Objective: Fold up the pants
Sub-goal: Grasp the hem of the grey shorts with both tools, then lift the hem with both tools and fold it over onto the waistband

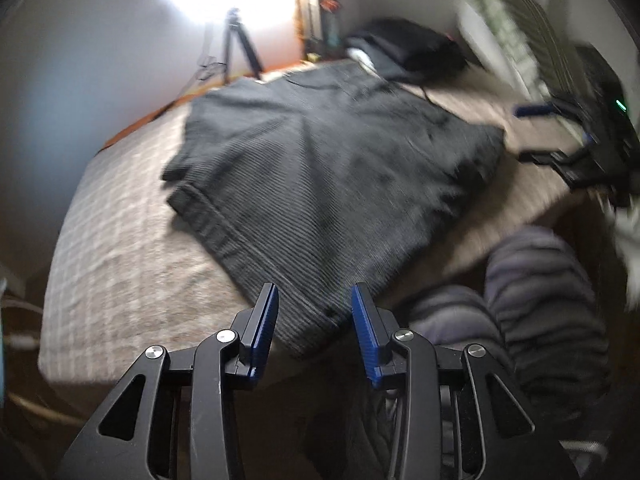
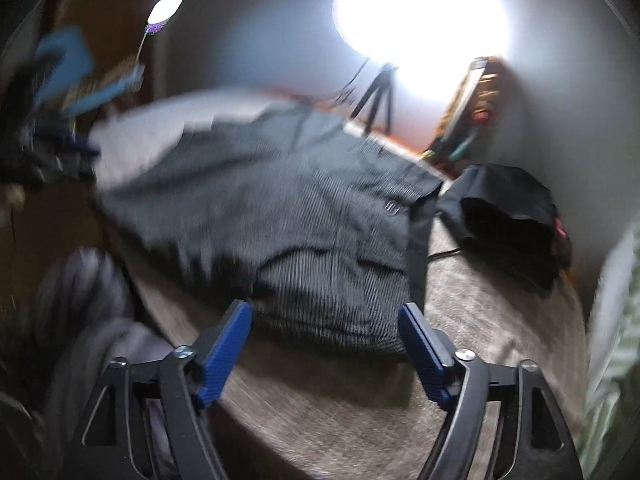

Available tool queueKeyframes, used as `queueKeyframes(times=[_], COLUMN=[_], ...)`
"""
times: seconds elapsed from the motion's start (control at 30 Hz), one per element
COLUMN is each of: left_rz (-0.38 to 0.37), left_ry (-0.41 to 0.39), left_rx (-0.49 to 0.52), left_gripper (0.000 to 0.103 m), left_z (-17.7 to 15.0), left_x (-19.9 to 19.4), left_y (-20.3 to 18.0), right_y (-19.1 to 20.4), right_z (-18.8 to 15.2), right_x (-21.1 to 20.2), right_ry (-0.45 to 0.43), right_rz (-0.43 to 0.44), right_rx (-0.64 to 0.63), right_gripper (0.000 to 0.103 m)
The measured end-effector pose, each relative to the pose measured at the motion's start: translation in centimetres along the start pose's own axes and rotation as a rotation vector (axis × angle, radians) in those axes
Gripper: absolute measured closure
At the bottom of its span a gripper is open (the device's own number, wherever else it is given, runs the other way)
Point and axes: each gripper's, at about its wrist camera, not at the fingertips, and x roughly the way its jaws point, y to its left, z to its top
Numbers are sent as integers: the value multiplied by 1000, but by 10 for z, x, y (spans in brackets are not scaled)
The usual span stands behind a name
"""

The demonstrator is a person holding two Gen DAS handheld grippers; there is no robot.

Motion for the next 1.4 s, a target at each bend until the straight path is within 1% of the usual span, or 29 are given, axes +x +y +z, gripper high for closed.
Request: queueKeyframes(times=[0.03,0.1,0.3,0.4,0.47,0.5,0.53,0.57,0.6,0.67,0.7,0.73,0.77,0.8,0.83,0.9,0.97,1.1,1.27,1.4], left_rz=[1,1,22,47,38,36,41,45,41,29,23,21,24,25,28,37,55,84,118,137], left_ry=[13,36,81,93,96,95,93,92,86,73,64,52,33,23,9,-19,-53,-121,-199,-244], left_rx=[24,69,161,182,169,165,161,158,152,134,124,116,108,104,99,92,92,80,59,41], left_gripper=[67,67,67,67,67,72,80,82,86,88,89,89,90,90,90,90,90,90,91,91], left_z=[-2,-6,-15,-17,-16,-15,-14,-12,-11,-9,-7,-6,-4,-3,-1,4,11,32,67,98], left_x=[3,10,24,34,41,42,43,43,42,39,38,36,32,30,27,19,10,-8,-22,-21], left_y=[-3,-9,-19,-19,-17,-16,-15,-13,-12,-10,-8,-7,-6,-6,-5,-3,-2,10,33,56], right_y=[3,4,2,-1,1,1,1,1,2,4,4,5,6,6,6,5,4,-1,-13,-22], right_z=[-2,-6,-12,-10,-9,-8,-8,-8,-8,-9,-9,-9,-10,-10,-10,-8,-3,14,49,82], right_x=[9,22,47,53,57,58,59,59,59,58,58,58,57,58,59,58,53,37,18,16], right_ry=[30,68,122,129,131,129,127,126,125,123,126,129,134,140,147,150,136,77,2,-32], right_rz=[1,9,10,30,28,24,22,22,23,28,39,56,62,45,32,32,19,-21,-95,-149], right_rx=[-35,-78,-160,-156,-176,-183,-190,-196,-202,-215,-218,-222,-229,-234,-236,-217,-204,-183,-172,-175], right_gripper=[34,35,35,35,34,32,32,32,32,37,45,57,62,70,73,78,80,83,84,86])
